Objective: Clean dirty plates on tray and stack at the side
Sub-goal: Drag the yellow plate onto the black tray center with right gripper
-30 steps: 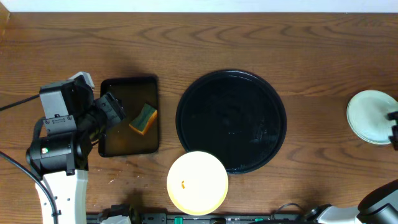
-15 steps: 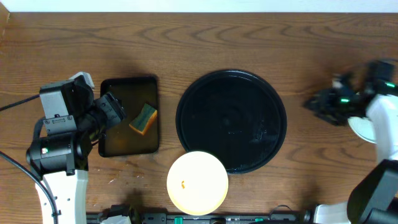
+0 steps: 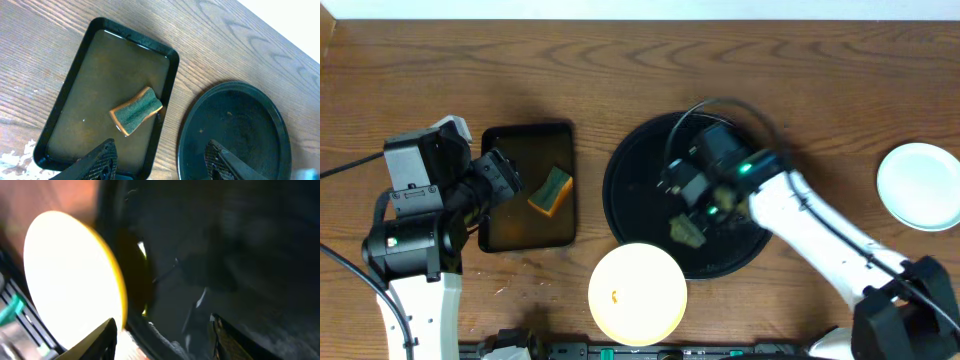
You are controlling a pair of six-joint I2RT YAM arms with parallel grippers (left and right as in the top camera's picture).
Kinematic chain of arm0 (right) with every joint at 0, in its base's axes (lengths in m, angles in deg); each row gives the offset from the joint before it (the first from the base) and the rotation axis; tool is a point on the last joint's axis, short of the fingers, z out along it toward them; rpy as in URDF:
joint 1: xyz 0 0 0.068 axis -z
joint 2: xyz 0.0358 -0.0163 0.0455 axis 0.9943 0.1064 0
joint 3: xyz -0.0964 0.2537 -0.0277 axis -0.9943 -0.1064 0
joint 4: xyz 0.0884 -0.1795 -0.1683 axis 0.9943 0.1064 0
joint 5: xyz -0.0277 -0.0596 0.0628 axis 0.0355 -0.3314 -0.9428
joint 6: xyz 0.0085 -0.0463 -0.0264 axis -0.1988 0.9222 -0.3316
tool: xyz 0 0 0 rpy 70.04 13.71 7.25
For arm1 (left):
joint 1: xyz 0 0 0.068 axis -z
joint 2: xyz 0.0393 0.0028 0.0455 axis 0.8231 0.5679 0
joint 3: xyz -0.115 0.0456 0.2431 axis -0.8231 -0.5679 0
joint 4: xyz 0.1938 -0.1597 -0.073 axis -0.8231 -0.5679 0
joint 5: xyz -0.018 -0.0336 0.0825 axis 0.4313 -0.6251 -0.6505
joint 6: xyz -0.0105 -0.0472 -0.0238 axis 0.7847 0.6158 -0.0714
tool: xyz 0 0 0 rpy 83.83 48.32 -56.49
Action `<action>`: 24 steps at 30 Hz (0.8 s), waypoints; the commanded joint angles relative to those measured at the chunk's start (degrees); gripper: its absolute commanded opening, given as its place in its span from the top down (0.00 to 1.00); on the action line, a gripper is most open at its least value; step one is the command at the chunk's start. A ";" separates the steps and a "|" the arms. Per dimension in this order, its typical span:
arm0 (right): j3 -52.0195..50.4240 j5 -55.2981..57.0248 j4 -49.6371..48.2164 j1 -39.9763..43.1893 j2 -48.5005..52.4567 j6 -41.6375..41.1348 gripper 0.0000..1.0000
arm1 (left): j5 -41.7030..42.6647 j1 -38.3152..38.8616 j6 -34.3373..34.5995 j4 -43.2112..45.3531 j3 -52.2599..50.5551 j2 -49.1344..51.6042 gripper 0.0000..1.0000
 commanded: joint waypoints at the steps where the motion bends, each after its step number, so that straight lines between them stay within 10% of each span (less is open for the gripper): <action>1: -3.43 1.07 -1.77 -4.76 0.07 6.16 0.42 | -0.55 -0.31 -0.81 0.04 -0.13 0.33 0.42; 14: -9.88 -8.98 -5.01 -6.29 0.07 11.04 0.28 | -0.55 -0.31 -0.79 0.00 -0.13 0.33 0.42; 24: -9.86 -8.68 -7.78 -6.29 8.00 12.15 0.43 | -0.55 -0.31 -0.79 -0.15 -0.13 0.33 0.42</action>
